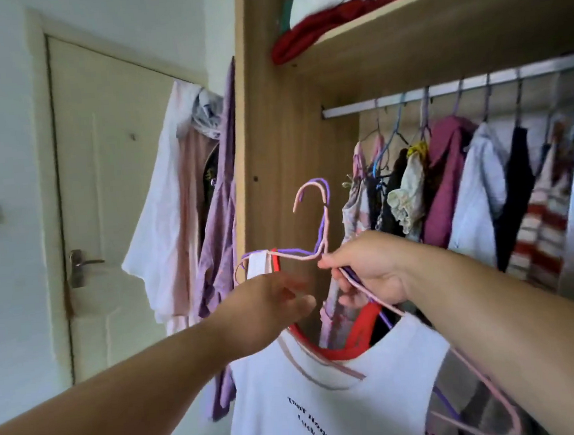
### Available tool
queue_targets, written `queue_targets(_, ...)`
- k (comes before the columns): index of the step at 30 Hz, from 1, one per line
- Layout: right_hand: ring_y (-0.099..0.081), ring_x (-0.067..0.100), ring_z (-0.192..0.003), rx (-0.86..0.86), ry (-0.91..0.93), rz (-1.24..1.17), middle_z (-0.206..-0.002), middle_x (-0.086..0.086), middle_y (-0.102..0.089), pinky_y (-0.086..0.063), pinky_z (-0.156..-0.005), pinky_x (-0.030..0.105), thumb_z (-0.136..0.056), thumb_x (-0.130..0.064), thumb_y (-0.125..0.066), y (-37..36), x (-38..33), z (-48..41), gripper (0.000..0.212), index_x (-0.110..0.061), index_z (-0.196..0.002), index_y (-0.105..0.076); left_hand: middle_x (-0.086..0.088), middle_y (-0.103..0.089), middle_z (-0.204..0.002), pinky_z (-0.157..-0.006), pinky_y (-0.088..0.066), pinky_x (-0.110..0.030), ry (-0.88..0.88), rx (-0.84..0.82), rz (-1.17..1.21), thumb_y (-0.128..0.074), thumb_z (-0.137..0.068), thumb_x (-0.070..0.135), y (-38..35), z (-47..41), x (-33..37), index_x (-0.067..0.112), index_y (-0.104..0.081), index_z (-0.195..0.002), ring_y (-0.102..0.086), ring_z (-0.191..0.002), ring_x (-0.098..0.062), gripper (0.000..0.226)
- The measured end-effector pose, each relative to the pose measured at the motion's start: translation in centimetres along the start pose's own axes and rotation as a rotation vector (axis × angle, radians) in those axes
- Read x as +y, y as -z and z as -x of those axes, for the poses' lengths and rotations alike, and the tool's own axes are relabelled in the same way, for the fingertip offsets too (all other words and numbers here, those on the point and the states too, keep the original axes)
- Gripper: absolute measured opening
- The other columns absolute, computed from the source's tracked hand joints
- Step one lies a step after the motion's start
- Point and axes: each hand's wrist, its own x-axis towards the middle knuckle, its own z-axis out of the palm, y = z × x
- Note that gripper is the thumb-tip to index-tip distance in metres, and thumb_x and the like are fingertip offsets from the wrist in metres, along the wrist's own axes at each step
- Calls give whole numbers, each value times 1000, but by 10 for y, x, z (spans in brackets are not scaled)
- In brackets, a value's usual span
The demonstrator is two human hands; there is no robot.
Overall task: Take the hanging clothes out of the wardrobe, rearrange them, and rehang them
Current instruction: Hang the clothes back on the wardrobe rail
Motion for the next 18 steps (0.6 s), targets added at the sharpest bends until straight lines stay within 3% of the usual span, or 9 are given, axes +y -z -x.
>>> queue_targets(2,-37,9,-44,31,-1,-57,-43,-2,-44,-44,-57,31,-97,-10,-48,4,-8,-3,29,-12,-68,-51,23,-64,-75,-76,-42,-7,-13,-24,198,-52,-93,39,-13,-21,15,49,-65,-87,-57,-75,8,18)
queue_targets(4,-36,10,-48,55,4,-77,-51,1,-43,-45,-59,32,-98,-6,-42,9,-13,-9,30,-10,-71,-53,12,-60,-77,-80,-46,-30,85,10,417,-49,-95,39,-20,-46,26,32,-64,-80,-54,-76,-7,22)
queue_targets(6,-37,10,-49,64,23,-85,-53,2,-43,-45,-57,32,-97,-2,-37,16,-16,-18,31,-11,-72,-54,-2,-56,-83,-65,-38,-29,319,-4,618,-47,-93,50,-19,-68,36,23,-61,-77,-48,-78,-18,34)
queue_targets(9,-50,8,-43,30,52,-125,-48,0,-53,-48,-57,32,-98,-1,-35,28,-21,-36,29,-12,-78,-53,-3,-55,-66,-64,-28,-29,516,-115,915,-48,-91,55,-22,-100,43,18,-57,-56,-45,-72,-21,51)
queue_targets(11,-56,5,-38,-16,81,-123,-42,-2,-57,-49,-56,30,-97,0,-33,37,-24,-50,28,-11,-79,-52,0,-53,-55,-67,-32,-29,528,-86,981,-49,-91,50,-30,-123,46,18,-54,-56,-47,-61,-18,48)
queue_targets(15,-58,8,-37,-40,165,-121,-44,1,-59,-48,-38,20,-94,0,-43,58,-36,-76,21,-8,-78,-53,-8,-61,-73,-82,-46,-32,498,-79,1073,-49,-94,30,-30,-162,48,11,-60,-72,-57,-69,-22,31)
queue_targets(18,-60,6,-42,-42,205,-92,-50,-1,-63,-45,-42,17,-95,-6,-47,70,-47,-95,19,-12,-78,-55,-8,-61,-61,-49,-46,-22,452,-23,1004,-47,-94,17,-19,-189,47,7,-57,-68,-56,-45,-17,29)
